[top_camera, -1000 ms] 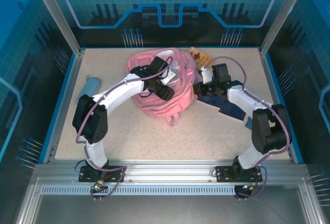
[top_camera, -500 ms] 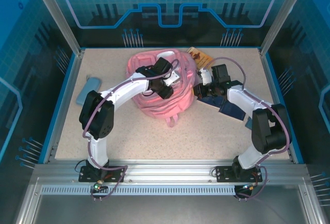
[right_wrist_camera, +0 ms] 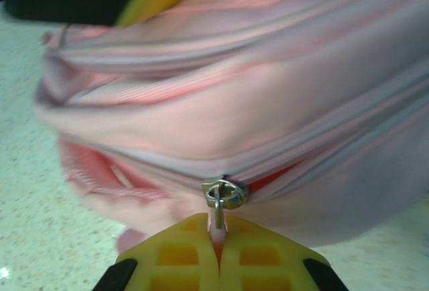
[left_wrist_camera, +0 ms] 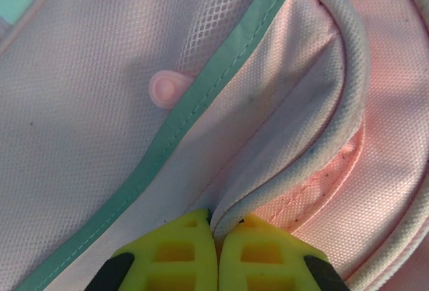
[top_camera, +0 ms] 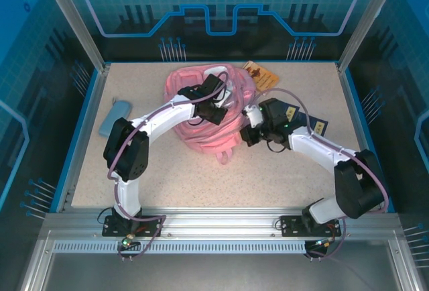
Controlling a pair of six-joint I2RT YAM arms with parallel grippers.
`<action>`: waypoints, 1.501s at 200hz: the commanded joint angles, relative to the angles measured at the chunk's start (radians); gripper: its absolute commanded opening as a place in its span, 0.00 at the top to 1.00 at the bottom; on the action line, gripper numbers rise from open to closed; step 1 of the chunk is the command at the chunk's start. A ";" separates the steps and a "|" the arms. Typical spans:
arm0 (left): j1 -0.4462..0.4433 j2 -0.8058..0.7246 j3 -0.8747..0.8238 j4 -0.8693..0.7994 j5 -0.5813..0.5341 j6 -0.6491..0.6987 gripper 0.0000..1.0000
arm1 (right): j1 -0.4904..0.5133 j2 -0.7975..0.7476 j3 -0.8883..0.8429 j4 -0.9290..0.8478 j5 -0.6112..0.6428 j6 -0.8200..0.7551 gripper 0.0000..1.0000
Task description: Pack the student bag
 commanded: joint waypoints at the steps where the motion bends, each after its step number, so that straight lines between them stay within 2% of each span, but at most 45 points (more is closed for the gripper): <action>1: 0.015 0.001 0.057 0.091 -0.072 -0.124 1.00 | 0.099 -0.037 -0.058 0.094 -0.064 0.083 1.00; 35: 0.020 -0.008 0.053 0.117 -0.027 -0.157 1.00 | 0.182 0.002 -0.120 0.306 -0.083 0.244 1.00; 63: 0.044 -0.051 -0.002 0.162 0.034 -0.167 1.00 | 0.146 -0.086 -0.174 0.326 -0.013 0.330 1.00; 69: 0.050 -0.064 -0.020 0.174 0.047 -0.162 1.00 | 0.129 -0.119 -0.178 0.306 0.002 0.343 0.94; 97: 0.067 -0.124 -0.107 0.225 0.122 -0.120 1.00 | 0.013 -0.254 -0.123 0.082 0.057 0.427 0.44; 105: 0.068 -0.136 -0.123 0.231 0.145 -0.102 1.00 | -0.015 -0.270 -0.089 0.012 0.061 0.459 0.34; 120: 0.068 -0.151 -0.140 0.233 0.158 -0.084 1.00 | -0.076 -0.260 -0.019 -0.079 0.006 0.495 0.26; 143: 0.068 -0.168 -0.152 0.237 0.170 -0.076 1.00 | -0.133 -0.187 0.099 -0.188 -0.023 0.592 0.23; 163: 0.069 -0.178 -0.158 0.244 0.183 -0.070 1.00 | -0.153 -0.090 0.184 -0.236 -0.057 0.662 0.24; 187: 0.069 -0.188 -0.166 0.246 0.192 -0.067 1.00 | -0.152 0.041 0.264 -0.237 -0.125 0.693 0.33; 204: 0.069 -0.195 -0.172 0.248 0.198 -0.068 1.00 | -0.146 0.111 0.293 -0.235 -0.121 0.697 0.39; 240: 0.068 -0.209 -0.186 0.248 0.195 -0.077 1.00 | -0.140 0.185 0.309 -0.196 -0.160 0.697 0.57; 255: 0.068 -0.218 -0.185 0.235 0.183 -0.091 1.00 | -0.136 0.192 0.304 -0.159 -0.186 0.699 0.72; 266: 0.070 -0.228 -0.177 0.211 0.162 -0.113 0.86 | -0.133 0.189 0.297 -0.115 -0.211 0.706 0.84; 273: 0.072 -0.238 -0.174 0.191 0.142 -0.134 0.74 | -0.127 0.186 0.296 -0.090 -0.224 0.706 0.90; 290: 0.075 -0.282 -0.175 0.121 0.085 -0.198 0.52 | -0.107 0.181 0.315 -0.051 -0.247 0.702 0.96; 300: 0.076 -0.318 -0.184 0.074 0.041 -0.245 0.43 | -0.093 0.184 0.331 -0.035 -0.251 0.702 0.99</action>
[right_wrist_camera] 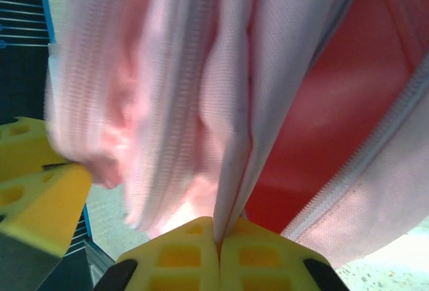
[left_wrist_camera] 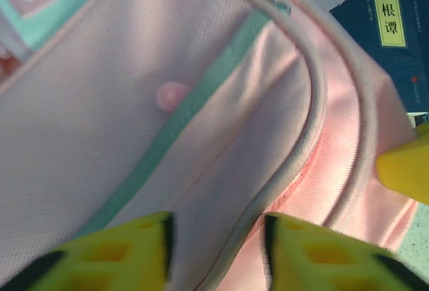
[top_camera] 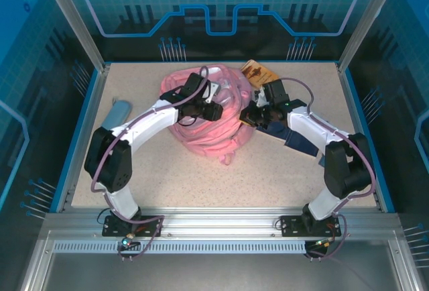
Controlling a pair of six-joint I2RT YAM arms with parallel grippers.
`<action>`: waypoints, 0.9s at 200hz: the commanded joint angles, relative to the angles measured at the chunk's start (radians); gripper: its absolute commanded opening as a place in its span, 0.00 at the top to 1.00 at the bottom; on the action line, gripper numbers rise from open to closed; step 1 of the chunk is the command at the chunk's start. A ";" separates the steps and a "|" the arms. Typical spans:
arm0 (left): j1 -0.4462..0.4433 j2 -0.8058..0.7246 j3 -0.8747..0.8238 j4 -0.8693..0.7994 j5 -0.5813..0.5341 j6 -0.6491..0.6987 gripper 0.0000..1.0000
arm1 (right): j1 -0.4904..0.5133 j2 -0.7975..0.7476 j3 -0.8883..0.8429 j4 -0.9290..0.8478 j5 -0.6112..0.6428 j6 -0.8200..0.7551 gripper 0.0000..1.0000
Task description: Pack the student bag
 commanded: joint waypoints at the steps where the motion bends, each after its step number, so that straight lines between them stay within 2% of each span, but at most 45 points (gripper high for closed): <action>1: 0.011 -0.126 0.001 -0.098 -0.095 -0.121 0.43 | 0.039 0.000 0.058 0.091 -0.071 0.000 1.00; 19: 0.012 -0.195 -0.027 -0.199 -0.183 -0.236 0.36 | 0.068 0.016 0.096 0.121 -0.085 0.004 1.00; 42: -0.015 -0.280 -0.081 -0.275 -0.169 -0.342 0.35 | 0.104 0.048 0.144 0.156 -0.097 0.022 1.00; 69: -0.094 -0.365 -0.198 -0.215 -0.136 -0.453 0.35 | 0.140 0.090 0.195 0.191 -0.108 0.048 1.00; 99: -0.130 -0.370 -0.292 -0.108 -0.106 -0.545 0.36 | 0.170 0.124 0.239 0.200 -0.116 0.064 1.00; 143: -0.137 -0.289 -0.292 -0.076 -0.147 -0.596 0.45 | 0.191 0.130 0.250 0.195 -0.120 0.069 1.00; 180: -0.138 -0.244 -0.298 -0.051 -0.193 -0.615 0.56 | 0.194 0.121 0.238 0.198 -0.125 0.077 1.00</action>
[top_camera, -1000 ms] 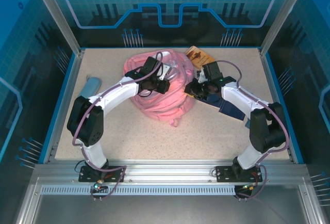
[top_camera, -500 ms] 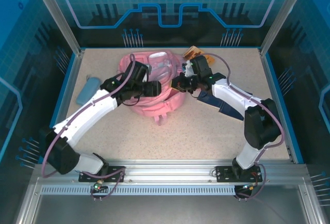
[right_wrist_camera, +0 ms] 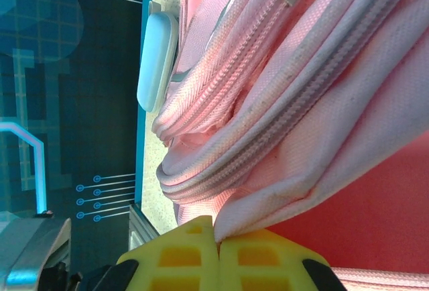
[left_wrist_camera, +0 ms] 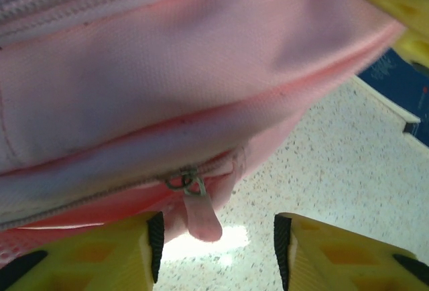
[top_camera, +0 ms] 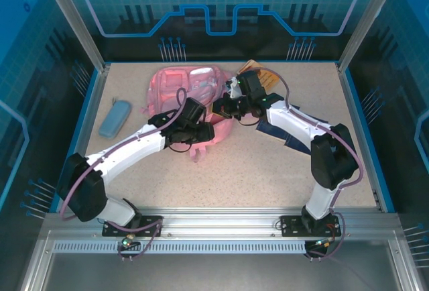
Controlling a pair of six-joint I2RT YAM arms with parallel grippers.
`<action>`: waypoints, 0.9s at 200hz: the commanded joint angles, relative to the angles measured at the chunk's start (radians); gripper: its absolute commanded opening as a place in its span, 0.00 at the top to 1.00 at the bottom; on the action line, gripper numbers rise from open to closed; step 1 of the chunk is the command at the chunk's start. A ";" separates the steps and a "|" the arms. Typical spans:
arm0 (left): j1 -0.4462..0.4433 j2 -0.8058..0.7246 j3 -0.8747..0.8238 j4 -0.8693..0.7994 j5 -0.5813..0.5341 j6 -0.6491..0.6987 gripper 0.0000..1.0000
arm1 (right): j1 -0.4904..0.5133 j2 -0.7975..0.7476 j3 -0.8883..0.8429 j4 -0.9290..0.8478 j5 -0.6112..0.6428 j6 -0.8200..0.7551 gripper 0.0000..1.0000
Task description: Pack the student bag
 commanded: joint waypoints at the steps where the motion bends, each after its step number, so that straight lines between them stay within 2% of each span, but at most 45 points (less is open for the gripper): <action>1: -0.007 0.026 -0.010 0.033 -0.044 -0.041 0.56 | 0.020 -0.013 0.037 0.069 -0.064 0.014 1.00; 18: -0.006 0.035 -0.019 0.047 -0.066 -0.053 0.62 | 0.019 -0.015 0.035 0.072 -0.067 0.017 1.00; 67: -0.007 0.061 -0.029 0.020 -0.145 -0.091 0.70 | 0.019 -0.024 0.027 0.066 -0.065 0.023 1.00; 95: -0.007 0.056 -0.040 0.025 -0.155 -0.092 0.82 | 0.017 -0.029 0.024 0.051 -0.050 0.021 1.00; 121: -0.007 0.041 -0.045 0.026 -0.156 -0.076 1.00 | 0.013 -0.030 0.022 0.027 -0.024 0.012 1.00; 153: -0.007 0.007 -0.060 -0.010 -0.198 -0.034 1.00 | -0.011 -0.053 0.016 -0.062 0.063 -0.037 1.00; 180: 0.013 -0.056 -0.109 -0.057 -0.239 0.034 1.00 | -0.082 -0.099 -0.031 -0.135 0.146 -0.095 1.00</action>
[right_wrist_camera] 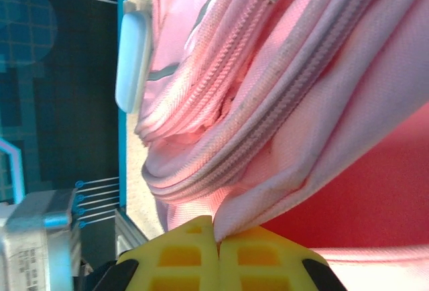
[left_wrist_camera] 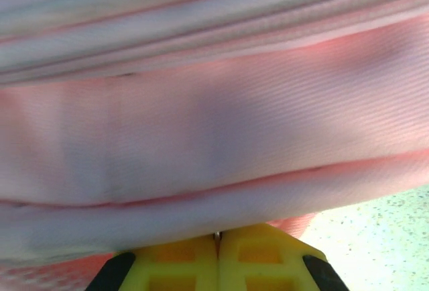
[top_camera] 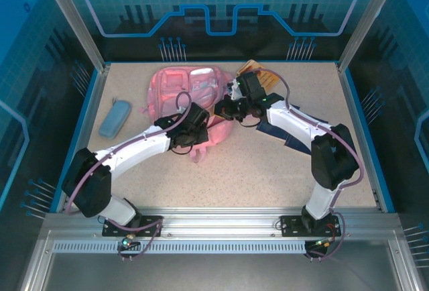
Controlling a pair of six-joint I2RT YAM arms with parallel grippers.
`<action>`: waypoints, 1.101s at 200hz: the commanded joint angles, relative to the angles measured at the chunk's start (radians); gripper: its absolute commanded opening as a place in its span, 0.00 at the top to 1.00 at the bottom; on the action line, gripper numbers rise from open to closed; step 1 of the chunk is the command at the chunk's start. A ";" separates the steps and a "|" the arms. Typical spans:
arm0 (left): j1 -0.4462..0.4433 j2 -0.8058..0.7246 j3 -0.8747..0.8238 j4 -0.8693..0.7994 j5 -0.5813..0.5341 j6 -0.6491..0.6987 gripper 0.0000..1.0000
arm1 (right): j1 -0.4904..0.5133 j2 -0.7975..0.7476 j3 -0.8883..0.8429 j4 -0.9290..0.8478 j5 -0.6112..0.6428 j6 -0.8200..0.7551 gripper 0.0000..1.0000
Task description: Pack the student bag
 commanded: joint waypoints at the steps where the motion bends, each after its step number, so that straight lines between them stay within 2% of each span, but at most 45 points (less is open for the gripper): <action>1: 0.022 -0.083 -0.054 -0.082 -0.081 0.081 1.00 | -0.075 -0.091 -0.028 -0.062 0.087 -0.070 1.00; 19: 0.078 -0.165 -0.135 -0.040 0.025 0.164 1.00 | -0.136 -0.125 -0.077 -0.077 0.108 -0.095 1.00; 44: 0.128 -0.242 -0.189 -0.047 0.067 0.257 1.00 | -0.205 -0.143 -0.114 -0.081 0.110 -0.123 1.00; 69: 0.163 -0.283 -0.218 0.006 0.139 0.305 1.00 | -0.236 -0.140 -0.114 -0.079 0.097 -0.135 1.00; 80: 0.162 -0.282 -0.216 0.045 0.204 0.331 1.00 | -0.236 -0.141 -0.113 -0.071 0.064 -0.129 1.00; 84: 0.163 -0.281 -0.214 0.061 0.228 0.337 1.00 | -0.235 -0.142 -0.116 -0.066 0.052 -0.123 0.96; 97: 0.160 -0.276 -0.207 0.113 0.306 0.349 1.00 | -0.227 -0.160 -0.131 -0.062 0.040 -0.098 0.66; 105: 0.154 -0.270 -0.198 0.137 0.337 0.352 1.00 | -0.220 -0.177 -0.142 -0.078 0.051 -0.083 0.53; 113: 0.142 -0.264 -0.187 0.154 0.358 0.362 1.00 | -0.213 -0.200 -0.157 -0.095 0.070 -0.060 0.44; 125: 0.119 -0.249 -0.169 0.174 0.382 0.378 1.00 | -0.204 -0.233 -0.199 -0.110 0.101 -0.010 0.38; 151: 0.066 -0.186 -0.127 0.199 0.429 0.392 1.00 | -0.154 -0.298 -0.282 -0.116 0.143 0.127 0.32; 182: 0.014 -0.099 -0.078 0.213 0.443 0.398 1.00 | -0.060 -0.317 -0.309 -0.121 0.162 0.275 0.30; 207: -0.010 -0.048 -0.047 0.216 0.435 0.399 1.00 | -0.020 -0.281 -0.311 -0.104 0.142 0.364 0.33; 220: -0.016 -0.033 -0.037 0.215 0.430 0.400 1.00 | -0.012 -0.262 -0.314 -0.096 0.145 0.383 0.40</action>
